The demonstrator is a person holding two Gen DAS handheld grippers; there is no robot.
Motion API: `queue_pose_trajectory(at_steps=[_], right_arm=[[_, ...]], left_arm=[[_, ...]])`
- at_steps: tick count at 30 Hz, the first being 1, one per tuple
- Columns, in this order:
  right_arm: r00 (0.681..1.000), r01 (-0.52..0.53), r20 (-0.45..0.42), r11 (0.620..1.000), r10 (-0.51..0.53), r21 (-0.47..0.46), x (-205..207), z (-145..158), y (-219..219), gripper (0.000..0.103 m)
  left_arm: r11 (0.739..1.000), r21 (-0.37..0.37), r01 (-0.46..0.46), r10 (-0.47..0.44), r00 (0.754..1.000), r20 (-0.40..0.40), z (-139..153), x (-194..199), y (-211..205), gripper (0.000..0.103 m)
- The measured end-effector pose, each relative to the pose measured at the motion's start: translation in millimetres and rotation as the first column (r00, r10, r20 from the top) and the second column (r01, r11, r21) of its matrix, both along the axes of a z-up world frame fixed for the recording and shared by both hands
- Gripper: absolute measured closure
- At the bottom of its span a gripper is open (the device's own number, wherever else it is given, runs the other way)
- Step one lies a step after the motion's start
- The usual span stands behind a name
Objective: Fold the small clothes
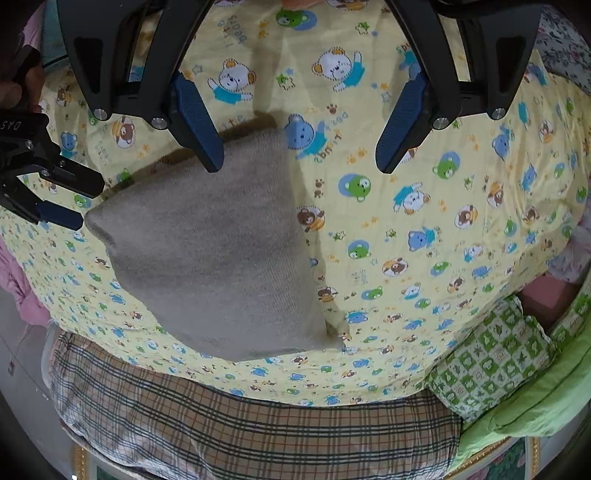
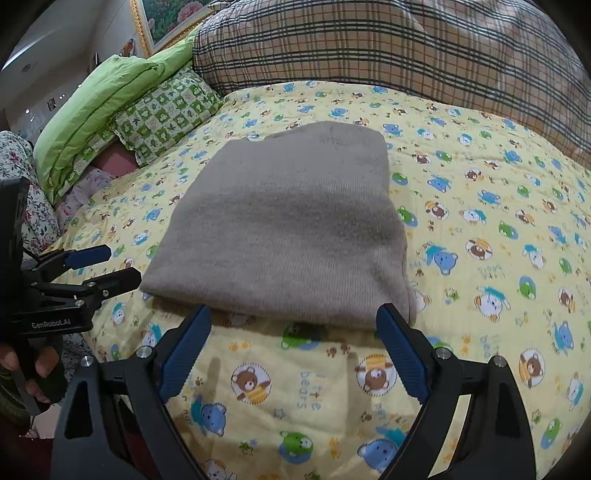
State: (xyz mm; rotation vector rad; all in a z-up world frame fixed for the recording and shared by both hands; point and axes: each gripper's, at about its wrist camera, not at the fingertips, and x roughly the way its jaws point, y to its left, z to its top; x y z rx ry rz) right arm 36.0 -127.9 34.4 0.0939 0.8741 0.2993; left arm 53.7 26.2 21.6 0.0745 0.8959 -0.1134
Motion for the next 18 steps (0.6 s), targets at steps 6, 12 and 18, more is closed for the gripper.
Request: queue_pose_trajectory(at_steps=[6, 12, 18], right_arm=[[1.0, 0.002, -0.008, 1.0, -0.002, 0.003, 10.0, 0.0, 0.1, 0.012], [1.0, -0.003, -0.003, 1.0, 0.003, 0.011, 15.9, 4.8, 0.6, 0.012], [0.999, 0.049, 0.001, 0.992, -0.049, 0.115, 23.7, 9.0, -18.6, 0.012]], left_arm=[[1.0, 0.001, -0.004, 0.004, 1.0, -0.005, 0.4, 8.9, 0.4, 0.018], [0.999, -0.032, -0.009, 0.009, 1.0, -0.009, 4.0, 11.3, 6.1, 0.018], [0.991, -0.129, -0.028, 0.025, 0.999, -0.028, 5.2, 20.4, 21.5, 0.018]])
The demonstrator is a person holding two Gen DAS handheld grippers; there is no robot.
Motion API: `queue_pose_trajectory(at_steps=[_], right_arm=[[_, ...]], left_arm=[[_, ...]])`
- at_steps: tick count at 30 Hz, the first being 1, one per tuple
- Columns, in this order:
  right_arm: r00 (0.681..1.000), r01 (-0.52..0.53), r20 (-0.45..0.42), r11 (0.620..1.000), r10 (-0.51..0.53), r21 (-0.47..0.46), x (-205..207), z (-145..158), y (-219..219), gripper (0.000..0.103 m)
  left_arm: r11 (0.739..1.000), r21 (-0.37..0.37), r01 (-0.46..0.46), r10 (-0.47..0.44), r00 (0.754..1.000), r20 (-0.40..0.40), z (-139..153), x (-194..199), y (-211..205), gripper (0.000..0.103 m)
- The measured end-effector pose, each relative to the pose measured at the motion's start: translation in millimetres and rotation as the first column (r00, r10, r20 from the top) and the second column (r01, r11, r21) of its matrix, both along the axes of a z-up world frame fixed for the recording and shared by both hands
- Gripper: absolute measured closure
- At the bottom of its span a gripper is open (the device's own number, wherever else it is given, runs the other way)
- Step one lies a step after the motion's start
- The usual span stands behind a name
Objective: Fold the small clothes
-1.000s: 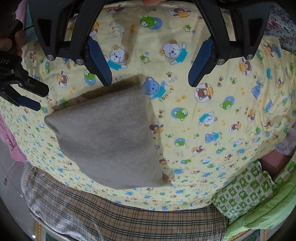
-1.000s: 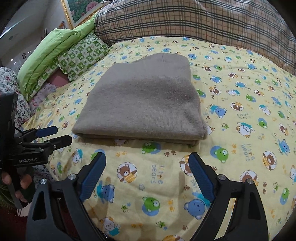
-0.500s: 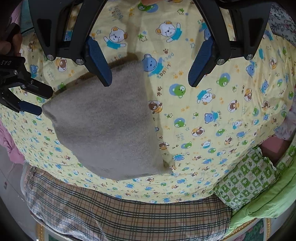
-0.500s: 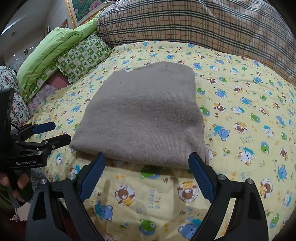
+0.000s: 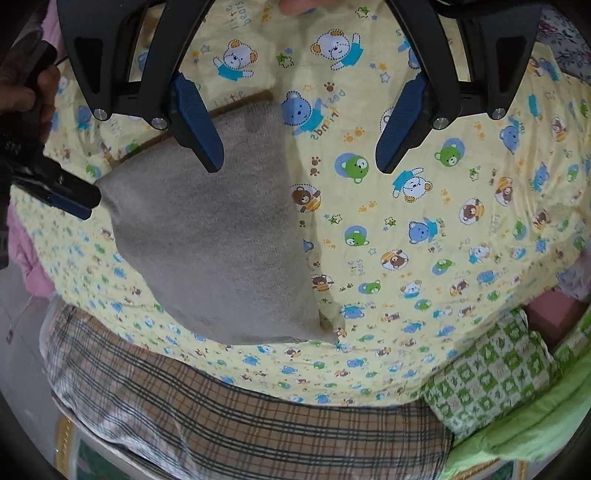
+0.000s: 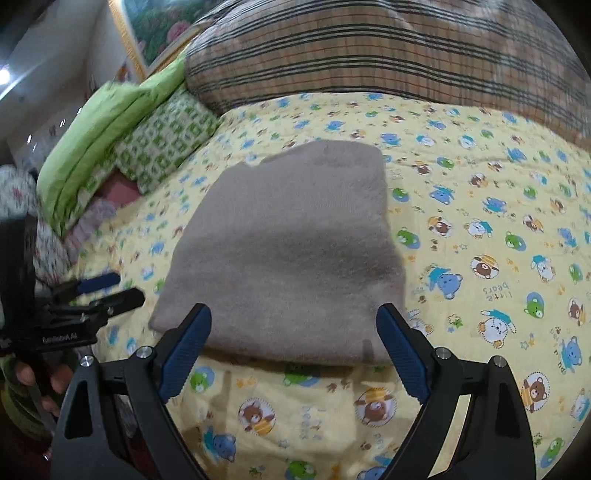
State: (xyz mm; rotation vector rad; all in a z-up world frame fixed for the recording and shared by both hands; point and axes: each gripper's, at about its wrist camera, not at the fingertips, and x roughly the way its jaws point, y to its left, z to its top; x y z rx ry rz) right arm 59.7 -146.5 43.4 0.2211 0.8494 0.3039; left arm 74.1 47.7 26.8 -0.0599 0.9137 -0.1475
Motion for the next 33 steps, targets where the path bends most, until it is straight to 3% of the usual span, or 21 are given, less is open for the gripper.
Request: queue_pose_trajectory(at_steps=[8, 13, 16, 18, 19, 22, 24, 27, 29, 31, 33], right_arm=[[0.994, 0.109, -0.035, 0.989, -0.106, 0.102, 35.9, -2.6, -34.7, 0.012], [0.989, 0.143, -0.072, 0.975, -0.133, 0.171, 70.9, -9.6, -51.2, 0.015], [0.986, 0.141, -0.119, 0.966, -0.117, 0.218, 95.6, -20.0, -56.3, 0.037], [0.98, 0.136, -0.174, 0.96, -0.094, 0.245, 113.3, -33.6, -56.1, 0.058], [0.977, 0.136, -0.195, 0.96, -0.088, 0.244, 118.4, -38.9, -55.4, 0.059], [0.973, 0.113, -0.223, 0.958, -0.054, 0.265, 128.9, -51.8, -48.6, 0.08], [0.979, 0.095, -0.198, 0.967, -0.048, 0.235, 130.2, -42.7, -41.0, 0.087], [0.993, 0.057, -0.113, 0.975, -0.033, 0.217, 129.8, -14.6, -35.0, 0.089], [0.996, 0.069, -0.067, 0.974, -0.055, 0.217, 125.2, -0.4, -41.3, 0.089], [0.994, 0.083, -0.077, 0.983, -0.071, 0.165, 124.7, -8.4, -46.5, 0.089], [0.985, 0.103, -0.153, 0.985, -0.081, 0.139, 128.2, -35.6, -48.6, 0.089]], left_arm=[[0.972, -0.235, -0.009, -0.005, 0.998, -0.06, -4.6, 36.5, 19.9, 0.018], [0.961, -0.275, -0.035, 0.007, 0.994, -0.105, -15.2, 71.8, 22.6, 0.018], [0.946, -0.318, -0.065, 0.023, 0.991, -0.132, -23.5, 91.9, 27.1, 0.018], [0.932, -0.355, -0.075, 0.029, 0.99, -0.136, -28.8, 102.7, 29.2, 0.017], [0.926, -0.369, -0.078, 0.029, 0.99, -0.138, -32.5, 106.2, 28.8, 0.017], [0.922, -0.378, -0.082, 0.031, 0.99, -0.138, -44.6, 111.4, 26.5, 0.016], [0.921, -0.381, -0.081, 0.031, 0.99, -0.134, -46.4, 114.4, 25.1, 0.02], [0.948, -0.315, -0.039, 0.007, 0.995, -0.102, -32.8, 120.3, 11.6, 0.031], [0.964, -0.264, -0.014, -0.015, 0.994, -0.106, -28.7, 123.2, -2.1, 0.031], [0.967, -0.253, 0.001, -0.032, 0.992, -0.12, -36.2, 125.8, -8.4, 0.029], [0.959, -0.283, -0.019, -0.022, 0.99, -0.141, -48.6, 127.7, -4.8, 0.021]])
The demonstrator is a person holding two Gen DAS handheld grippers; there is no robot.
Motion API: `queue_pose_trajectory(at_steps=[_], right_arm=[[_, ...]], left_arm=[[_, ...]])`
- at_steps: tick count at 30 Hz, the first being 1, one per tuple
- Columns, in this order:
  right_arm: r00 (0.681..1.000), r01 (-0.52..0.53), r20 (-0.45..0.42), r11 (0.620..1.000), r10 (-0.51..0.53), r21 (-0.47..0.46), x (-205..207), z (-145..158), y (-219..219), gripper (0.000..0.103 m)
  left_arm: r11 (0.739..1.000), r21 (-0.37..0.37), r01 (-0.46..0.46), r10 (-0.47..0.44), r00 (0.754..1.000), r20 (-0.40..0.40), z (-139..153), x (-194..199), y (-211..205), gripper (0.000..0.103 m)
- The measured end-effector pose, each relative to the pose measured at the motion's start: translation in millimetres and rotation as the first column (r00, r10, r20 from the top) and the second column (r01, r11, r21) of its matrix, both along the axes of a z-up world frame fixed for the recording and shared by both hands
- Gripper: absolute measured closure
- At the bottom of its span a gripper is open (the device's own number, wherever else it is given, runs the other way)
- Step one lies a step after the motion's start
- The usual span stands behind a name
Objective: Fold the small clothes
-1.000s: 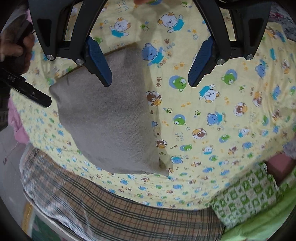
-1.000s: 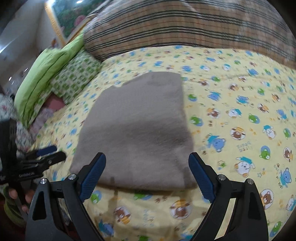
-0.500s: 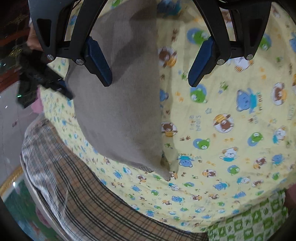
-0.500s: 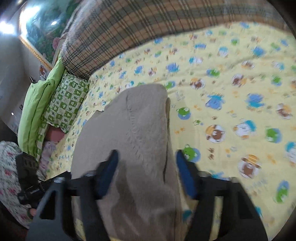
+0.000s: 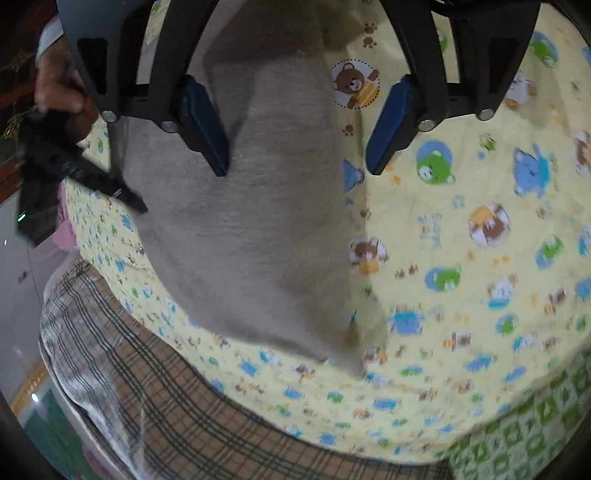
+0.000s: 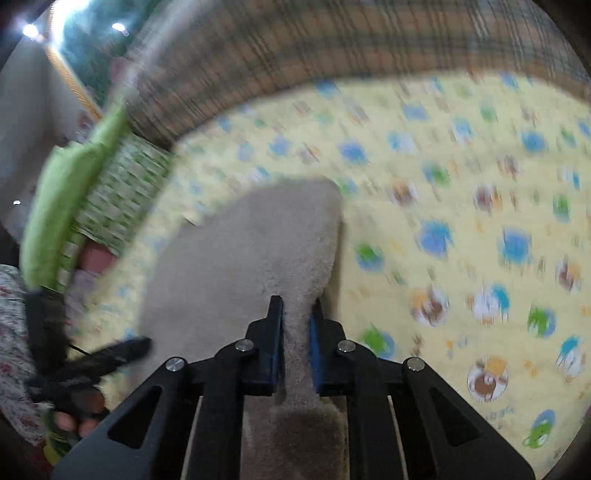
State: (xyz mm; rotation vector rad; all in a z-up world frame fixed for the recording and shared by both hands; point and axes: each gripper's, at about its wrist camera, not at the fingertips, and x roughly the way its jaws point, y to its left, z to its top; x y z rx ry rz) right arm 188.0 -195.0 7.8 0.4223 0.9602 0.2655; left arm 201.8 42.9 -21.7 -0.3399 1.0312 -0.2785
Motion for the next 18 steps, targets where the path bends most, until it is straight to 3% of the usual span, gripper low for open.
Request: queue_pose_trajectory(at_steps=[2, 4, 6, 10, 13, 18], right_arm=[[1.0, -0.007, -0.016, 1.0, 0.007, 0.027, -0.1, -19.1, 0.7, 0.088], [1.0, 0.006, -0.003, 0.999, -0.006, 0.053, -2.1, -18.5, -1.6, 0.086], [1.0, 0.015, 0.004, 0.999, -0.015, 0.051, -4.1, -12.7, -2.2, 0.077], [0.998, 0.029, 0.055, 1.0, -0.029, 0.006, -27.1, 11.8, -4.7, 0.076], [0.994, 0.016, 0.111, 0.999, -0.019, 0.028, -50.6, 29.0, -3.6, 0.077], [0.992, -0.049, 0.121, 0.997, 0.042, 0.051, -76.3, 27.7, 14.4, 0.077]], left_arm=[[0.999, -0.047, -0.009, 0.009, 1.0, 0.003, -7.0, -0.4, 7.1, 0.021], [0.998, -0.058, -0.011, 0.011, 1.0, -0.002, -9.8, -1.3, 9.3, 0.021], [0.999, -0.031, -0.009, 0.009, 1.0, 0.003, -6.5, -0.7, 8.8, 0.02], [1.0, 0.015, 0.007, -0.007, 0.999, 0.048, 18.5, -5.7, 5.6, 0.024], [0.999, 0.038, 0.004, -0.007, 0.996, 0.086, 34.8, 3.6, 4.9, 0.026], [0.998, 0.055, -0.03, 0.027, 0.998, 0.055, 24.2, 49.5, 5.6, 0.026]])
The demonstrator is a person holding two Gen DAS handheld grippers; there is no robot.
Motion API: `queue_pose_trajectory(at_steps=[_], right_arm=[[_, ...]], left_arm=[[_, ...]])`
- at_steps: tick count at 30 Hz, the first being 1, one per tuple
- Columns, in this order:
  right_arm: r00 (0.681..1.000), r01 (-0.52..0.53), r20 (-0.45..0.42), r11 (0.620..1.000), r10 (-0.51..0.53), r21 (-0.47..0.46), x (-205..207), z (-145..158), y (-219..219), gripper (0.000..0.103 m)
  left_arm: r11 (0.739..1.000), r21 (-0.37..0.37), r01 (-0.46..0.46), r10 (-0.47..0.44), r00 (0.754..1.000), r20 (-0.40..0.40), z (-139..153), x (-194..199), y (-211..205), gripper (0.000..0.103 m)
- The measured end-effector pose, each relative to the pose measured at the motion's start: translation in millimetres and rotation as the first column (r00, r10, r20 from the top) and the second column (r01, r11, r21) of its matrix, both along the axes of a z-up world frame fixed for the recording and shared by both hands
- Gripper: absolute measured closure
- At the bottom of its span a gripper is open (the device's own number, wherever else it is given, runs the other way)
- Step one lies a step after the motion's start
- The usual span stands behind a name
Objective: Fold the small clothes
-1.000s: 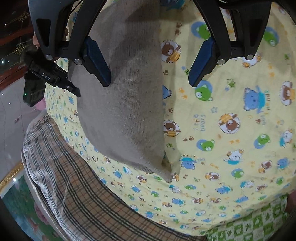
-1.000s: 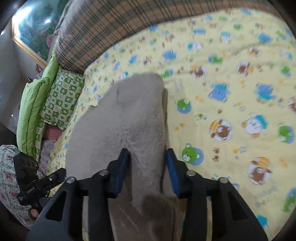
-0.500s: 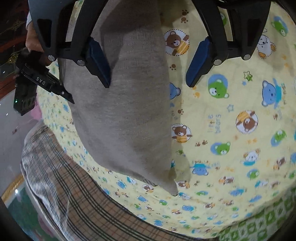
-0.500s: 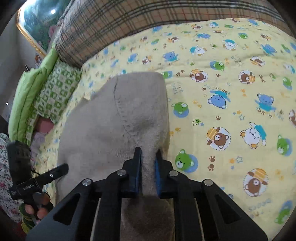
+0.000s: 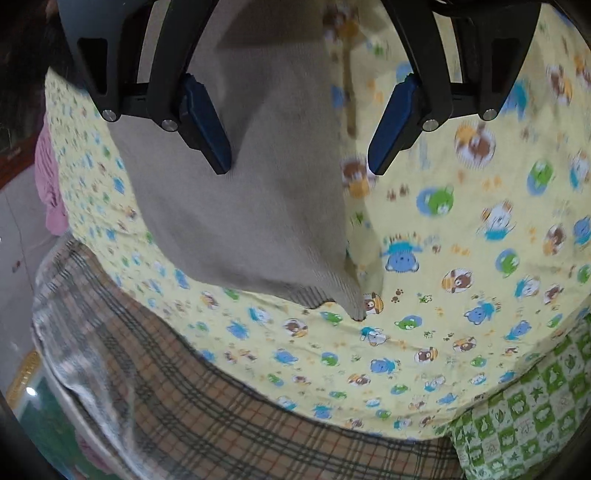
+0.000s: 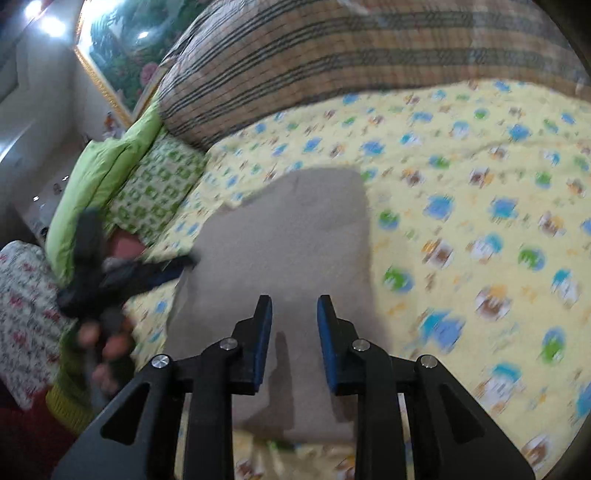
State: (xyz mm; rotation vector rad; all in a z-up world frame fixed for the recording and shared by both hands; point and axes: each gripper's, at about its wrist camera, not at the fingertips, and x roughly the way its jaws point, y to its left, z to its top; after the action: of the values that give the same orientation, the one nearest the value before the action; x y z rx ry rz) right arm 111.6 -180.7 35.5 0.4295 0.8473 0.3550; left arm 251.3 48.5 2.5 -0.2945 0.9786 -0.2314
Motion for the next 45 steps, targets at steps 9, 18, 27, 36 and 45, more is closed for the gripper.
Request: queue_pose_trajectory(at_steps=[9, 18, 27, 36, 45], right_arm=[[0.995, 0.03, -0.096, 0.999, -0.032, -0.019, -5.7, -27.8, -3.0, 0.077], [1.0, 0.011, -0.012, 0.999, -0.012, -0.037, -33.7, -7.4, -4.1, 0.077], [0.994, 0.022, -0.1, 0.996, -0.031, -0.091, -40.7, -41.1, -8.3, 0.077], [0.994, 0.053, -0.091, 0.991, -0.064, -0.127, -52.0, -27.9, -6.3, 0.077], [0.998, 0.058, -0.015, 0.992, -0.06, -0.11, -86.0, 5.1, 0.6, 0.069]], left_arm=[[0.995, 0.101, 0.013, -0.011, 1.0, -0.014, -12.0, 25.4, -9.7, 0.027], [0.988, -0.024, 0.155, -0.15, 0.979, 0.134, 46.7, -101.7, -9.2, 0.041], [0.963, -0.093, 0.251, -0.253, 0.967, -0.011, -15.2, -159.7, -26.5, 0.051], [0.974, -0.062, 0.219, -0.22, 0.975, -0.01, -7.0, -172.9, -27.3, 0.043], [0.994, 0.053, 0.091, -0.093, 0.995, 0.04, 11.2, -214.1, -2.8, 0.03]])
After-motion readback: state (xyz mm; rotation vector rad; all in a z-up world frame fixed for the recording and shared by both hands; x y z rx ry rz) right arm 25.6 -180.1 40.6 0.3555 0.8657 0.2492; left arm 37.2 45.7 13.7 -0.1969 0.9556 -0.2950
